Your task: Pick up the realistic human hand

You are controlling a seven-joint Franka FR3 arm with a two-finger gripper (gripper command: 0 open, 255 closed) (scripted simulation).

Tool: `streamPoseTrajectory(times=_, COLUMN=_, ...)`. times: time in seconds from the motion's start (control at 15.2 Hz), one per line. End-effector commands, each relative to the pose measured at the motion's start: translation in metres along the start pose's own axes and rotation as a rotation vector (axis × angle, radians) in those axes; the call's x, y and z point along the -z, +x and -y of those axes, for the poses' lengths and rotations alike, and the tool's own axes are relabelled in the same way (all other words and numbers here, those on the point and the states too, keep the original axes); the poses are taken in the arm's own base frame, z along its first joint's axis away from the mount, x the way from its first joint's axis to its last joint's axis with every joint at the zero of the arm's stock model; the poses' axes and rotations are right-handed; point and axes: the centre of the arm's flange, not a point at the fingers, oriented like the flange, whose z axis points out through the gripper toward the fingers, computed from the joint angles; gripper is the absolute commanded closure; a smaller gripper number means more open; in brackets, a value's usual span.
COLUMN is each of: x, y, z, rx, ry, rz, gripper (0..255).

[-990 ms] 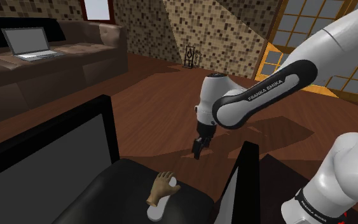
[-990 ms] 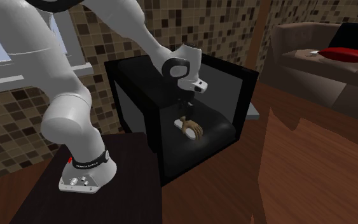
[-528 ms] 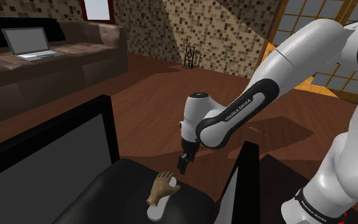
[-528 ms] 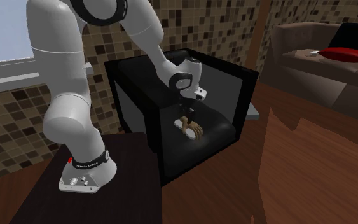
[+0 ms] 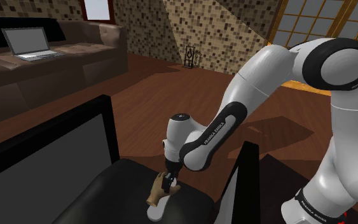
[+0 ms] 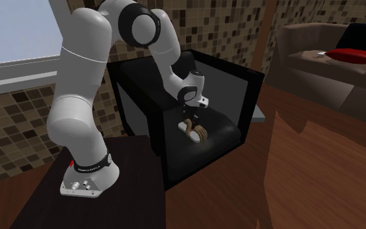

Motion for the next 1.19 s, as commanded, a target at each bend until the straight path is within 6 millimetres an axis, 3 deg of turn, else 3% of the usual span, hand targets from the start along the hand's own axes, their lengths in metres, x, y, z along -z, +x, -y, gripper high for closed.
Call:
streamPoseTrajectory(times=0.0, x=-0.011, y=0.006, z=0.006, rx=0.013, ry=0.004, rz=-0.001, gripper=0)
streamPoseTrajectory(times=0.46, x=-0.051, y=0.008, z=0.001, rx=0.013, ry=0.004, rz=-0.001, gripper=0)
streamPoseTrajectory(times=0.59, x=-0.051, y=0.008, z=0.001, rx=0.013, ry=0.004, rz=-0.001, gripper=0)
streamPoseTrajectory(times=0.66, x=-0.050, y=0.008, z=0.001, rx=0.013, ry=0.004, rz=-0.001, gripper=255)
streamPoseTrajectory(times=1.12, x=-0.050, y=0.008, z=0.002, rx=0.013, ry=0.004, rz=-0.001, gripper=255)
